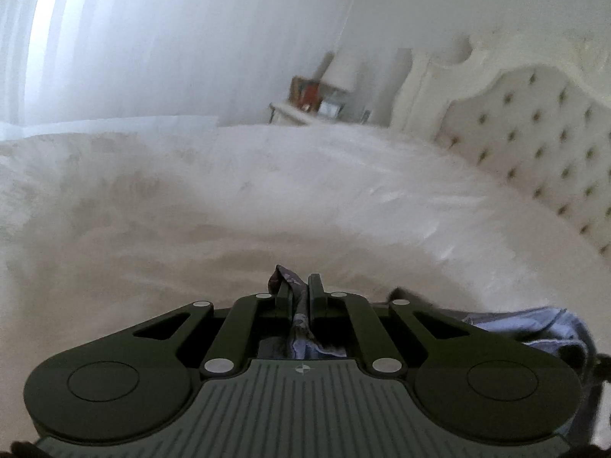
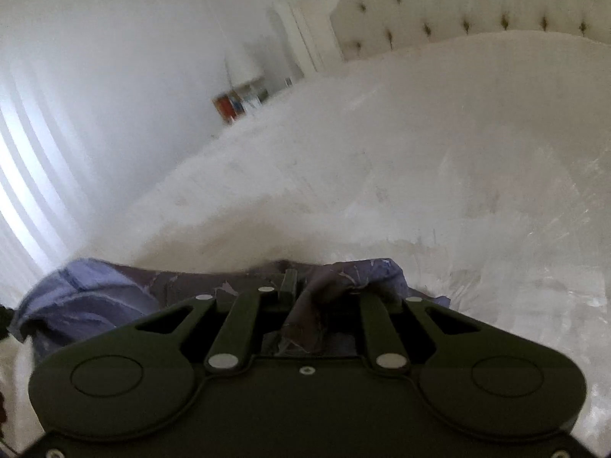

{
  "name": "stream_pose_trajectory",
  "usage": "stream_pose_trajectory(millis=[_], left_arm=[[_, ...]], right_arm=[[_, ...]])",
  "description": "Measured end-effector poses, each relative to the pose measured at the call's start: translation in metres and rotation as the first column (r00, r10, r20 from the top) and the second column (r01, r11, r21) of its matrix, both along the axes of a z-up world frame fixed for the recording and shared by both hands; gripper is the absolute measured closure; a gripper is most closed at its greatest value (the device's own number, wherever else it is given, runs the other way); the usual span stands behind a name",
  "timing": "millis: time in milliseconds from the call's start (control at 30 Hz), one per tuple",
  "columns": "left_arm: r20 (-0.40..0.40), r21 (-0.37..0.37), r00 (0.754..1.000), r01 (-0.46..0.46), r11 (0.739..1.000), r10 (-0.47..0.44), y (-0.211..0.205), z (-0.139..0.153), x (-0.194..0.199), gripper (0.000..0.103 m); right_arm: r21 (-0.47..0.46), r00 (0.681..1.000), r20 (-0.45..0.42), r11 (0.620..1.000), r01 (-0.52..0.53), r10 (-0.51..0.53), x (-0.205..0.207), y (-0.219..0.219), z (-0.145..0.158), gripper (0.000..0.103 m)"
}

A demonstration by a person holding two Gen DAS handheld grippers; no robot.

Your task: Fold large clothes

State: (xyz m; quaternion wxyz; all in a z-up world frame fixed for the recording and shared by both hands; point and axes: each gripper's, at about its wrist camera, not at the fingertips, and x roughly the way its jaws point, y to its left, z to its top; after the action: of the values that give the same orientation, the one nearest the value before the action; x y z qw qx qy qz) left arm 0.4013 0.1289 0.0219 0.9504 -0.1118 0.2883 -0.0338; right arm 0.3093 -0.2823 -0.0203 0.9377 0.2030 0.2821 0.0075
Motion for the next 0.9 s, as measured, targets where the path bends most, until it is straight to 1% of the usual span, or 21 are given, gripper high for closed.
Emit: stream_pose_trajectory(millis=[133, 200, 267, 333, 367, 400, 433, 467, 500, 533, 567, 600, 700, 800, 867, 900], left_arm=[[-0.063, 0.048, 0.998, -0.022, 0.999, 0.025, -0.004, -0.025, 0.023, 0.093], [-0.102, 0.049, 0.994, -0.025, 0.999, 0.029, -0.004, -0.036, 0.031, 0.091], [-0.131, 0.028, 0.991, -0.012, 1.0, 0.016, -0.002, -0.042, 0.036, 0.09], [-0.142, -0.012, 0.99, -0.013, 1.0, 0.011, 0.004, -0.042, 0.036, 0.088], [-0.143, -0.04, 0.99, -0.013, 0.999, 0.007, 0.008, -0.041, 0.036, 0.087], [-0.14, -0.066, 0.99, -0.014, 0.998, 0.004, 0.012, -0.039, 0.034, 0.085], [-0.135, -0.095, 0.991, -0.014, 0.995, 0.001, 0.017, -0.037, 0.031, 0.083], [-0.127, -0.119, 0.992, -0.017, 0.993, 0.002, 0.021, -0.033, 0.028, 0.075], [-0.115, -0.128, 0.993, -0.019, 0.992, 0.004, 0.023, -0.029, 0.023, 0.058], [-0.094, -0.126, 0.996, -0.018, 0.992, 0.006, 0.025, -0.023, 0.016, 0.046], [-0.074, -0.119, 0.997, -0.012, 0.993, 0.003, 0.023, -0.02, 0.013, 0.023], [-0.054, -0.115, 0.999, 0.004, 0.993, -0.011, 0.022, -0.014, 0.007, 0.02], [-0.033, -0.075, 0.998, 0.048, 0.996, -0.05, 0.012, -0.002, -0.013, 0.018], [-0.05, -0.017, 0.993, 0.11, 0.994, -0.111, -0.011, 0.001, -0.026, 0.014], [-0.079, 0.031, 0.981, 0.181, 0.983, -0.178, -0.031, -0.005, -0.032, 0.011], [-0.09, 0.062, 0.975, 0.211, 0.975, -0.206, -0.042, -0.009, -0.033, 0.011]], right_arm=[[-0.001, 0.999, -0.053, 1.0, 0.0, -0.001, 0.019, 0.001, -0.025, 0.084], [-0.001, 0.998, -0.069, 1.0, 0.0, 0.0, 0.027, 0.002, -0.035, 0.084], [-0.001, 0.998, -0.064, 1.0, 0.002, -0.002, 0.027, 0.004, -0.04, 0.083], [0.012, 0.999, -0.054, 1.0, -0.005, 0.005, 0.029, 0.002, -0.042, 0.076], [0.025, 0.999, -0.045, 1.0, -0.013, 0.014, 0.029, -0.001, -0.042, 0.068], [0.034, 0.999, -0.033, 0.999, -0.021, 0.022, 0.027, -0.002, -0.041, 0.056], [0.039, 0.999, -0.021, 0.999, -0.027, 0.027, 0.025, -0.005, -0.04, 0.05], [0.044, 0.999, -0.005, 0.999, -0.032, 0.032, 0.024, -0.005, -0.038, 0.038], [0.041, 0.999, 0.013, 0.999, -0.03, 0.029, 0.02, -0.005, -0.033, 0.023], [0.029, 0.999, 0.032, 0.999, -0.023, 0.022, 0.016, -0.004, -0.028, 0.019], [0.01, 0.999, 0.046, 1.0, -0.018, 0.017, 0.012, -0.002, -0.024, 0.016], [-0.018, 0.998, 0.055, 1.0, -0.011, 0.012, 0.008, 0.0, -0.019, 0.016], [-0.101, 0.997, 0.061, 0.994, -0.038, 0.044, -0.003, 0.014, -0.006, 0.015], [-0.18, 0.994, 0.042, 0.979, -0.093, 0.102, -0.009, 0.04, -0.002, 0.015], [-0.235, 0.987, 0.023, 0.961, -0.148, 0.158, -0.011, 0.061, -0.003, 0.014], [-0.264, 0.983, 0.01, 0.948, -0.175, 0.184, -0.012, 0.072, -0.004, 0.013]])
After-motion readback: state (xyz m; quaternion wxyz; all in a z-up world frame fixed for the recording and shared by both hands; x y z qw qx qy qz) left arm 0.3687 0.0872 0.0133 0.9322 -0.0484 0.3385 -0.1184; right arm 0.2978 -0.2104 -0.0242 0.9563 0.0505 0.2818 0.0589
